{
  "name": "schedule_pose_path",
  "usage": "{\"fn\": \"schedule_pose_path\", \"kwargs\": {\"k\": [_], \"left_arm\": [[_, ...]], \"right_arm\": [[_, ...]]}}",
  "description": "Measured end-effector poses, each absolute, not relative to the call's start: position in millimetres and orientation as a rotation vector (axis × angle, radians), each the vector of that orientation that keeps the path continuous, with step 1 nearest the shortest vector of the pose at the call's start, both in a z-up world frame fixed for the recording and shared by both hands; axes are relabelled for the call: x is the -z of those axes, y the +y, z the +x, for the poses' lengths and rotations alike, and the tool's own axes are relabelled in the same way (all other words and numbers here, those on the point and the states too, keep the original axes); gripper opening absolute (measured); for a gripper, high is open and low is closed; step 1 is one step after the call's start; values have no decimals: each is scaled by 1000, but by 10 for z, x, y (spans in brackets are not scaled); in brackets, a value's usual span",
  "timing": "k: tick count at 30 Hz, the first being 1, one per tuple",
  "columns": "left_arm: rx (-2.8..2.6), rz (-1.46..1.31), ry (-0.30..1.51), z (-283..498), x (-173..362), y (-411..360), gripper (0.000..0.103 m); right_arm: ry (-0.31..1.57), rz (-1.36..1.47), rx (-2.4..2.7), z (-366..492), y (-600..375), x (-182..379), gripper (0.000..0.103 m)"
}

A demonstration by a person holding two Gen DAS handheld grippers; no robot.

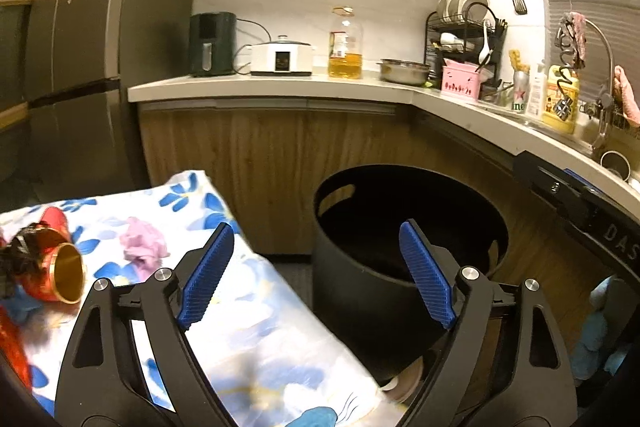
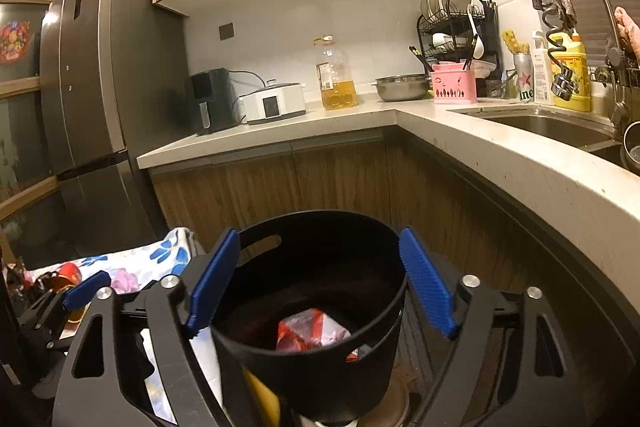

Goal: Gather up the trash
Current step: 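Move both tools back over the table toward the remaining bags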

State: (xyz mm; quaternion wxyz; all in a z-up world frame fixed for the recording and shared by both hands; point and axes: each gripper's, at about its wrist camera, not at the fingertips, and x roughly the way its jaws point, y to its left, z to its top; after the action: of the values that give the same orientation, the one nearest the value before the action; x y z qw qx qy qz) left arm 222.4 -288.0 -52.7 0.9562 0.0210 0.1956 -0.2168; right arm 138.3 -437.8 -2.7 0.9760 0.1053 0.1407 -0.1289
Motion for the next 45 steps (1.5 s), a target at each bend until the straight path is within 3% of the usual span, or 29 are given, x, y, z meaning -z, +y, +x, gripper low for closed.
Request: {"fn": "schedule_pose_path", "kwargs": {"k": [17,45], "left_arm": [[348,42,381,1647,407,-2344,91],[174,14,363,973,419,-1327,91]], "right_arm": [[301,160,274,903,-3995,-33,87],[309,154,126,561,-3163,23,87]]}}
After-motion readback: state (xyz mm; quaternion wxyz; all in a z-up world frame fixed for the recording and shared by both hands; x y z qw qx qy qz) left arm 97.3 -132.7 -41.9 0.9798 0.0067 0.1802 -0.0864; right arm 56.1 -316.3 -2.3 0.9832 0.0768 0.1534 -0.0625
